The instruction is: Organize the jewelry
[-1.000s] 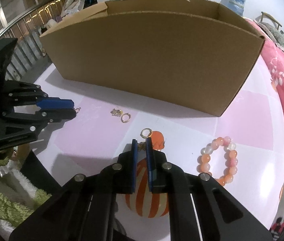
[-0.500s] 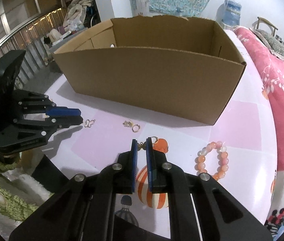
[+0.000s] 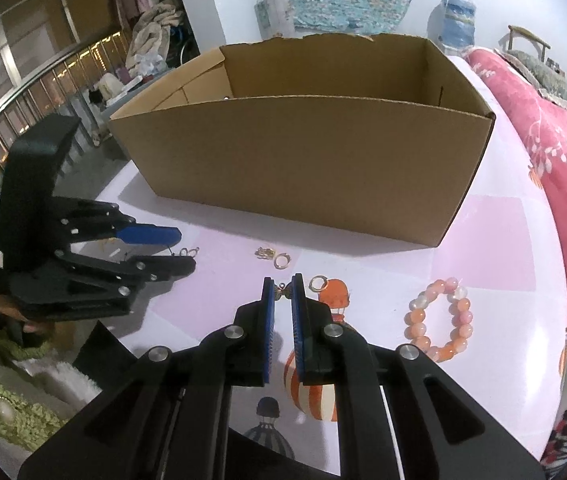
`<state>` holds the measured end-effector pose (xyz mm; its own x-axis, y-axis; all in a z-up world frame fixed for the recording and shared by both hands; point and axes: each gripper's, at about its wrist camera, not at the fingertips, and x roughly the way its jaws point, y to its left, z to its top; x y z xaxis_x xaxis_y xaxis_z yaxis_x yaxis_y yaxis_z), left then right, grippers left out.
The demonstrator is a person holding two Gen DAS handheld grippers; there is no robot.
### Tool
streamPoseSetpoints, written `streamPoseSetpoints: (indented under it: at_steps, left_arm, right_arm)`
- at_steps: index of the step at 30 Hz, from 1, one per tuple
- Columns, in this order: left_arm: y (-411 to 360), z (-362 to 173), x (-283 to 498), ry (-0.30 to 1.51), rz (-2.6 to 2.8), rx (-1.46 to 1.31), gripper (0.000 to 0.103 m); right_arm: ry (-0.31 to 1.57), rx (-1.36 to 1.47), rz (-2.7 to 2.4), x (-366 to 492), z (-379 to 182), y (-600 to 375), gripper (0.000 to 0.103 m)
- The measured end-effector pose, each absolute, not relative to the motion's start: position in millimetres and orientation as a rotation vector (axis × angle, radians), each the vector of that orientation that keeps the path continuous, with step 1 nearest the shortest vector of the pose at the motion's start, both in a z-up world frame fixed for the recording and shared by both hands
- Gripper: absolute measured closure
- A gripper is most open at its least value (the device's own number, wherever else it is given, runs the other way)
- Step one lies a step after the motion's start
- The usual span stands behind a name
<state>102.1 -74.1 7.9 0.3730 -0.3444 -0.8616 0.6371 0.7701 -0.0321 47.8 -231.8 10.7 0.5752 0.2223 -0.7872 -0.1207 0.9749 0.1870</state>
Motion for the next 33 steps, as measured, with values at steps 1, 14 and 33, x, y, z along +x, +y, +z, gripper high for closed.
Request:
streamPoseSetpoints:
  at_steps: [1,14,33]
  left_arm:
    - [-74.6,7.1,102.0,1.004,-0.639,0.345,0.07]
    - [-86.2,8.5,99.4,1.029,-0.6,0.388,0.088]
    - [-73.4,41.9,85.1,0.923,-0.641,0.342,0.088]
  right_arm:
    - [0.937,0.121,0.203,47.7,10.2,-232.2,0.094]
    - [0.923,0.146,0.217,50.6,6.1,-236.1,0.094]
    - [0.873,0.109,0.208,38.7,24.8,-228.8,0.094]
